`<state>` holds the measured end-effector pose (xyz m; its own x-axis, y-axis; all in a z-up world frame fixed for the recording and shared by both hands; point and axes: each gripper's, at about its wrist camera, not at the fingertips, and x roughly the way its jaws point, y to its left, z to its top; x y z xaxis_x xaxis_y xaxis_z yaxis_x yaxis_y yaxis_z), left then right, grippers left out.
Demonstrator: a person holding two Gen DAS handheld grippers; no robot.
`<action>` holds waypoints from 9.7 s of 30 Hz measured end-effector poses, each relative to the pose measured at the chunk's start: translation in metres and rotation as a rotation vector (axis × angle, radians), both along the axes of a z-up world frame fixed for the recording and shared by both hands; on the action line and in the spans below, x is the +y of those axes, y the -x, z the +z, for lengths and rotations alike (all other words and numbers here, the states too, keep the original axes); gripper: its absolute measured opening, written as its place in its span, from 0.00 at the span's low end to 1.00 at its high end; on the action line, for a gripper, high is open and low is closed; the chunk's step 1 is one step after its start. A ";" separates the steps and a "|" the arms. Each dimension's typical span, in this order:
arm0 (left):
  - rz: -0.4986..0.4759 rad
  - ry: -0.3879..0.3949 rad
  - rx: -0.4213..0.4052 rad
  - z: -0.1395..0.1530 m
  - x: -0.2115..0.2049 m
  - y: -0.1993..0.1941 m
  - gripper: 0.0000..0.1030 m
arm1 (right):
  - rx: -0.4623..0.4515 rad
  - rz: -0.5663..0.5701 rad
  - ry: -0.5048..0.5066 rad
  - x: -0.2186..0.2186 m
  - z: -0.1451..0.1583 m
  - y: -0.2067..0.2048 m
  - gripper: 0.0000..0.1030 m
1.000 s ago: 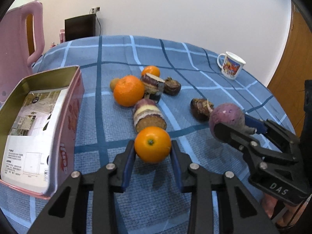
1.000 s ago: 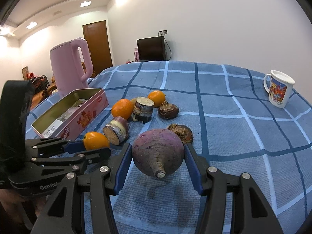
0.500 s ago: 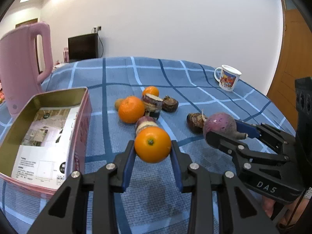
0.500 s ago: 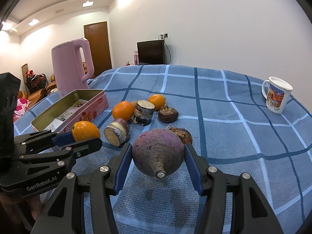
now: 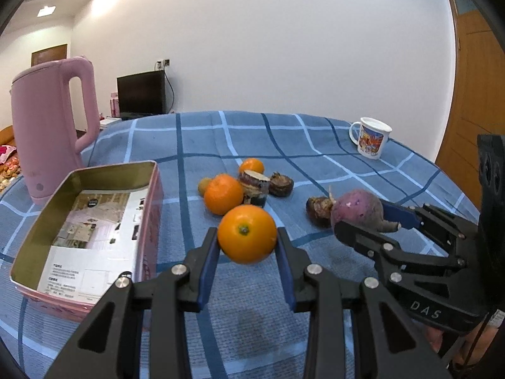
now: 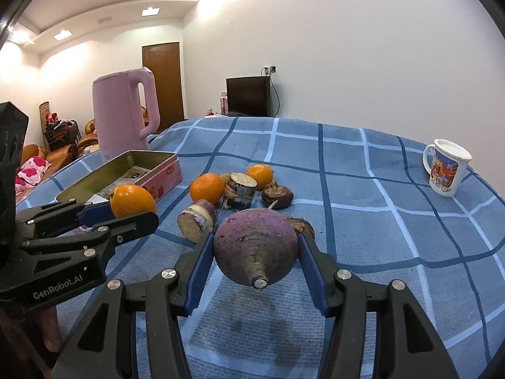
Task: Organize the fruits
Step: 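Lift the turnip with the right gripper while the left carries the orange over the tin, then lower the orange into the tin and open the left gripper while the right releases the turnip there, then grasp a dark brown round fruit with the right gripper while the left grasps a cut purple yam piece, then lift the brown fruit with the right gripper while the left lifts the yam piece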
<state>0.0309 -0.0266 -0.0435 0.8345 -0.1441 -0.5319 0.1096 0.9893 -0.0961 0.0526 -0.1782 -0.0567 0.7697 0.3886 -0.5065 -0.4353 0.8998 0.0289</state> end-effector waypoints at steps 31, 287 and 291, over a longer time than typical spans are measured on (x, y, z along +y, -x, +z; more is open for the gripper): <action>0.082 -0.017 -0.115 0.024 0.027 0.014 0.36 | -0.149 0.051 -0.030 0.020 0.034 0.013 0.54; 0.021 -0.035 -0.100 0.010 -0.007 -0.044 0.43 | -0.085 0.006 -0.007 -0.016 0.014 -0.047 0.44; 0.024 -0.033 -0.107 0.011 -0.007 -0.043 0.43 | -0.093 0.005 -0.009 -0.016 0.014 -0.045 0.44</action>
